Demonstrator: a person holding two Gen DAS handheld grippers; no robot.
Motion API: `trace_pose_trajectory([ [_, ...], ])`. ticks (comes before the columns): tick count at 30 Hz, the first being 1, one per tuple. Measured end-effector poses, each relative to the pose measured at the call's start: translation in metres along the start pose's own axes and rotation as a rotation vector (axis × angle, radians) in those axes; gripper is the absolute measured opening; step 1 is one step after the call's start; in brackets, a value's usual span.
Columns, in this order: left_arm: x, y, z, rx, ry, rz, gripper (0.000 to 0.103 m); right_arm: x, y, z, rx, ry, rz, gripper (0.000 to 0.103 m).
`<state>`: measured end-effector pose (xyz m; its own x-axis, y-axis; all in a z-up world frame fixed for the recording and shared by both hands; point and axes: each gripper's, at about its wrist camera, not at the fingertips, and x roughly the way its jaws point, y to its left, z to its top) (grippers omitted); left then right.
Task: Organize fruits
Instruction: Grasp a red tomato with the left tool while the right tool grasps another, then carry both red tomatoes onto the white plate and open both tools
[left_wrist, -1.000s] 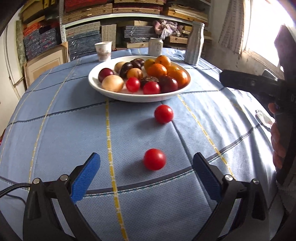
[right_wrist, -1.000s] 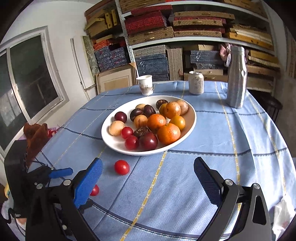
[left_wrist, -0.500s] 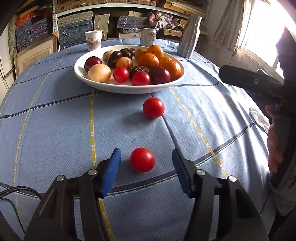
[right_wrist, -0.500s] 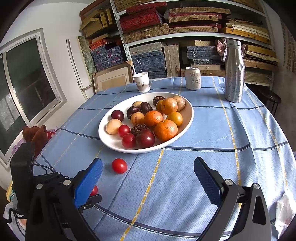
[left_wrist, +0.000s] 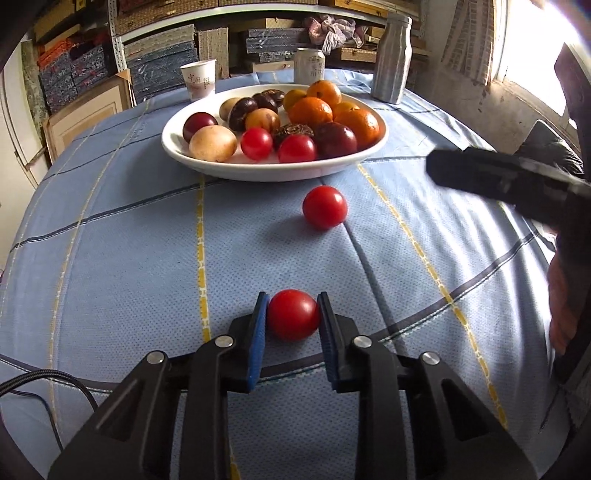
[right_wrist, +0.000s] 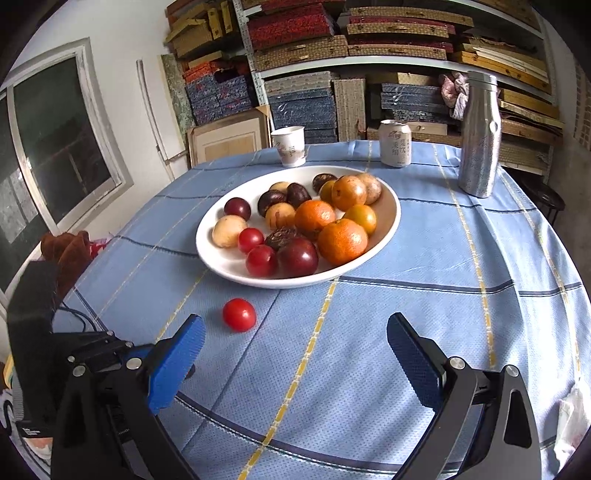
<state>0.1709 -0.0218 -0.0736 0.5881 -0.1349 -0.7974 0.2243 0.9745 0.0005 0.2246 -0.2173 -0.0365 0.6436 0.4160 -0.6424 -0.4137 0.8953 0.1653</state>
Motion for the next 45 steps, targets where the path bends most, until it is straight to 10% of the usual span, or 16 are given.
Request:
trace_pose_trajectory([
  [8,-0.011,-0.003,-0.002,0.027,-0.052,0.064,0.026,0.018,0.030,-0.006,-0.122,0.038,-0.023,0.097],
  [19,-0.011,0.004,-0.003,0.001,-0.045,0.064,0.026,0.057,0.054,0.008,-0.165,0.149,0.027,0.054],
  [28,-0.008,0.005,-0.002,-0.003,-0.035,0.068,0.026,0.068,0.057,0.006,-0.162,0.177,0.045,0.049],
  [30,-0.008,0.005,-0.002,-0.003,-0.033,0.070,0.026,0.070,0.057,0.005,-0.167,0.187,0.047,0.029],
  [38,-0.018,0.006,0.004,-0.001,-0.080,0.076,0.026,0.056,0.059,0.008,-0.190,0.150,0.065,0.028],
  [45,-0.011,0.029,0.080,-0.026,-0.151,0.073,0.025,0.025,0.033,0.055,-0.121,-0.003,0.013,0.028],
])
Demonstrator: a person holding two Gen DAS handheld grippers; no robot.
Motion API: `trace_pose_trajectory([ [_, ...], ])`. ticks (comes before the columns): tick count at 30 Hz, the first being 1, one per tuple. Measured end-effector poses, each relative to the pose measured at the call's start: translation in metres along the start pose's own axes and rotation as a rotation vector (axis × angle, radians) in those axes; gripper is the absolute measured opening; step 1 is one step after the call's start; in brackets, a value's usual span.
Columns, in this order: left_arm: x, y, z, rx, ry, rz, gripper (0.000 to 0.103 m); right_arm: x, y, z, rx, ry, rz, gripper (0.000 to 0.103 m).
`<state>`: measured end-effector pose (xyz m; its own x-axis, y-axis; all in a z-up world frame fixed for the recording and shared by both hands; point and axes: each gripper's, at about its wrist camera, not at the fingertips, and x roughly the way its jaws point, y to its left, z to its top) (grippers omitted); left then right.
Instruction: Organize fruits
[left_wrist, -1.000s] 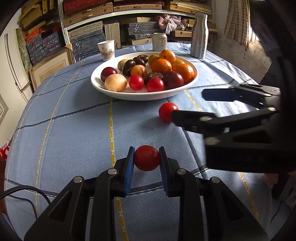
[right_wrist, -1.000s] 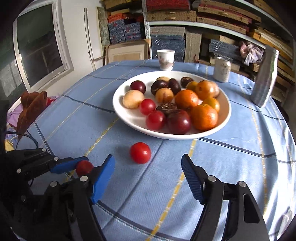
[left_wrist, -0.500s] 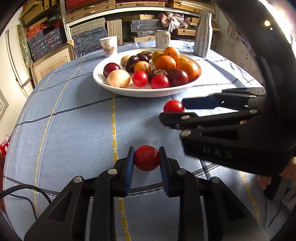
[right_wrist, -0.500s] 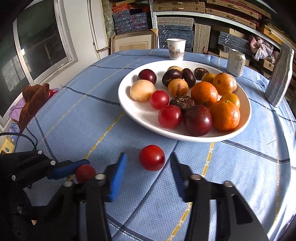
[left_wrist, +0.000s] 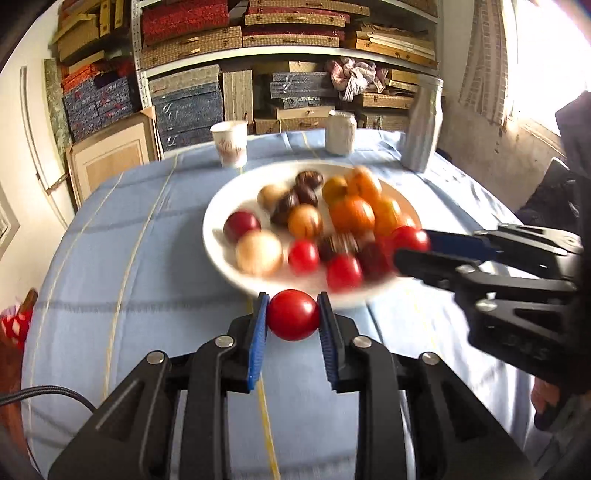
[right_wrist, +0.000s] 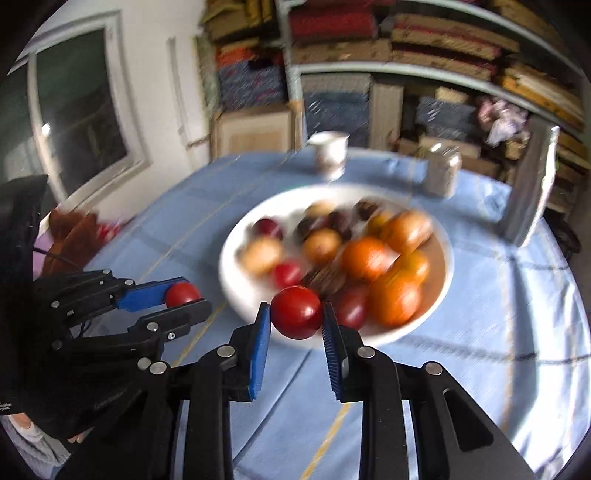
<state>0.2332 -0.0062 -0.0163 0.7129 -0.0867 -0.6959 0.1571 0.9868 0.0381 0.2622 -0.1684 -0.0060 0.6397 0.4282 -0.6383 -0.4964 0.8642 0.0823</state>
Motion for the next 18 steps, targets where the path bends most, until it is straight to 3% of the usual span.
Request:
trace_pose_trajectory([
  [3,0.028,0.002,0.021,-0.029,-0.009,-0.004,0.026,0.015,-0.008,0.013,-0.010,-0.039,-0.085,0.030],
  [5,0.050,0.004,0.030,-0.057,0.023,-0.021,0.034,0.025,-0.012,0.015,-0.013,-0.060,-0.104,0.040],
  [6,0.054,0.006,0.032,-0.067,0.020,-0.007,0.041,0.026,-0.014,0.013,-0.010,-0.073,-0.141,0.042],
  [7,0.056,0.009,0.033,-0.084,0.001,0.008,0.061,0.024,-0.017,0.010,-0.007,-0.086,-0.146,0.043],
  [8,0.056,0.012,0.032,-0.093,-0.013,0.009,0.079,0.021,-0.021,0.007,-0.001,-0.093,-0.129,0.051],
  [9,0.054,0.016,0.030,-0.108,-0.029,0.008,0.084,0.018,-0.025,0.005,0.009,-0.092,-0.110,0.058],
  [10,0.052,0.020,0.029,-0.125,-0.038,-0.003,0.094,0.015,-0.029,0.004,0.026,-0.098,-0.111,0.072],
  [15,0.020,0.014,0.020,-0.097,-0.096,-0.010,0.098,-0.010,-0.035,-0.007,0.097,-0.111,-0.081,0.096],
  [18,-0.006,0.013,0.010,-0.119,-0.112,-0.079,0.098,-0.025,-0.032,-0.019,0.120,-0.124,-0.088,0.100],
])
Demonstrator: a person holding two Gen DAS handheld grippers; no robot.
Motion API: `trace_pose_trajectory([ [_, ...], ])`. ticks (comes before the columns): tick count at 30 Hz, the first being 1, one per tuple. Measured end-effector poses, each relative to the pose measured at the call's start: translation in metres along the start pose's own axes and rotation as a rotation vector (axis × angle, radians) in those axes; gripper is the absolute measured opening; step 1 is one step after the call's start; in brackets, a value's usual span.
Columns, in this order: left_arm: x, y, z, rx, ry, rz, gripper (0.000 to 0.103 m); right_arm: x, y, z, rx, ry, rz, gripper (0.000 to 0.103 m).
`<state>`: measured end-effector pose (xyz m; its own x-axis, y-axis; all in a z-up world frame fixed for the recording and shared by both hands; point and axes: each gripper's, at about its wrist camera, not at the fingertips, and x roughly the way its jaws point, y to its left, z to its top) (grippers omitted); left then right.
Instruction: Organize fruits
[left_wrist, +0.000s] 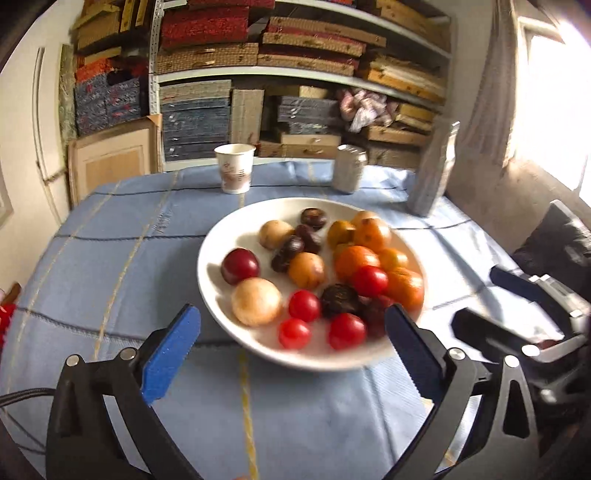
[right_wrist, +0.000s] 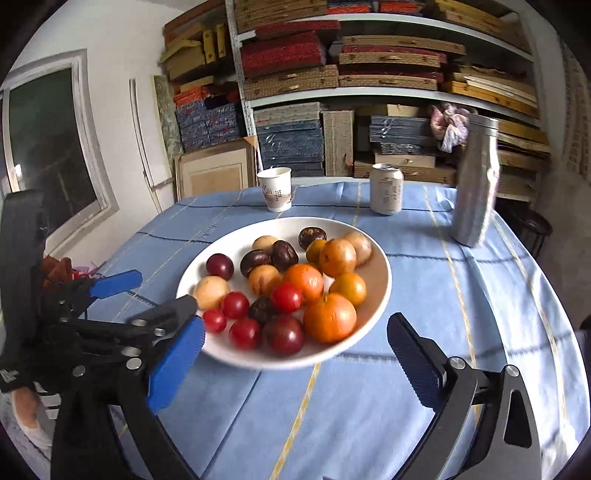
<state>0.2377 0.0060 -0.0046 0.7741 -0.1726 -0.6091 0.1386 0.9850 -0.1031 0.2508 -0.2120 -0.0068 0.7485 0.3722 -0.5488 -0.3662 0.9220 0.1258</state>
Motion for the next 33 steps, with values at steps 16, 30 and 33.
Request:
trace_pose_trajectory([
  [16,-0.064,-0.015,-0.053,-0.034,-0.004,0.024,0.099,-0.059,0.004,-0.041,-0.007,-0.047,0.011,0.100],
  [30,-0.056,-0.021,-0.055,-0.024,0.031,0.047,0.099,-0.056,0.012,-0.043,-0.058,-0.032,-0.006,0.100],
  [33,-0.056,-0.023,-0.054,-0.023,0.039,0.055,0.099,-0.058,0.011,-0.043,-0.055,-0.041,-0.004,0.100],
])
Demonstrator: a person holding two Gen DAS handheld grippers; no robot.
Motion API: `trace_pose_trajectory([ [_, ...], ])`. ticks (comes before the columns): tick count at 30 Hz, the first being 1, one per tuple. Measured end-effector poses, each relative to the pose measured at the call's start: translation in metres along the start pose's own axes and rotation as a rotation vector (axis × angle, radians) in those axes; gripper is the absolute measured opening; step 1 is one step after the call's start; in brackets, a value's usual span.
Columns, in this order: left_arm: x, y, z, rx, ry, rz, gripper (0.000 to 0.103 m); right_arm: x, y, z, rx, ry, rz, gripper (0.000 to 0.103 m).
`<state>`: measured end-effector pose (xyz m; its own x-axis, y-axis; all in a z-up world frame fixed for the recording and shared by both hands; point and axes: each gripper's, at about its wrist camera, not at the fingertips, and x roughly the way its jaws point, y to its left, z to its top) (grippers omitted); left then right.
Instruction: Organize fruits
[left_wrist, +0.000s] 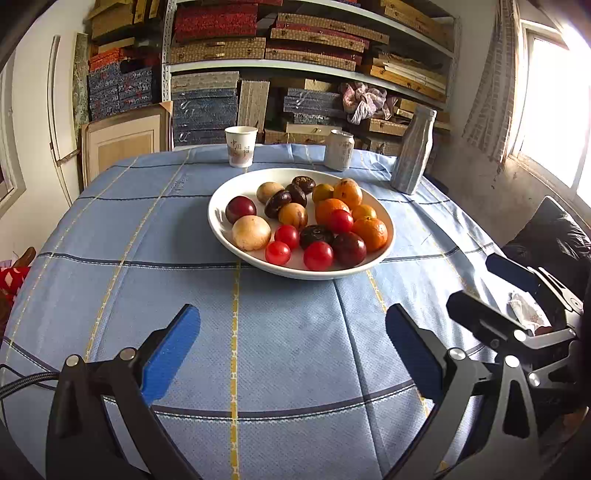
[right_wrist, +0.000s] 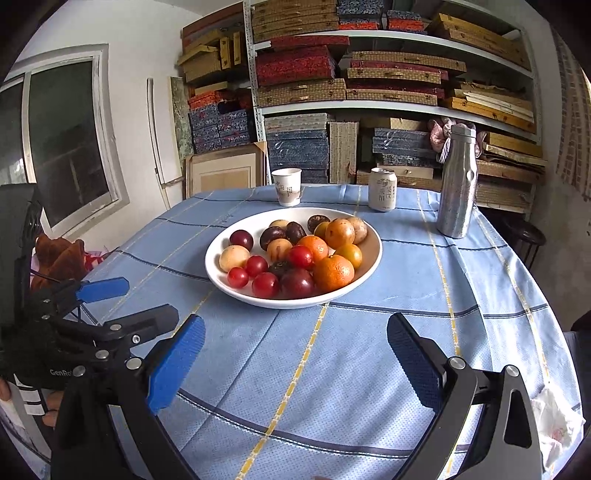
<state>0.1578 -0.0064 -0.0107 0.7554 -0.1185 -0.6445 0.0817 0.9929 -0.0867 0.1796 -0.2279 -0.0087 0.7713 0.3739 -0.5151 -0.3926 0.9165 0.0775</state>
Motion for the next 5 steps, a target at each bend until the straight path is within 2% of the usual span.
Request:
trace_pose_trajectory([
  [5,-0.0018,-0.0021,-0.0009,0.013,-0.013,0.028,0.099,-0.0006,-0.0032,0.0007,0.013,-0.001,-0.001,0.100],
])
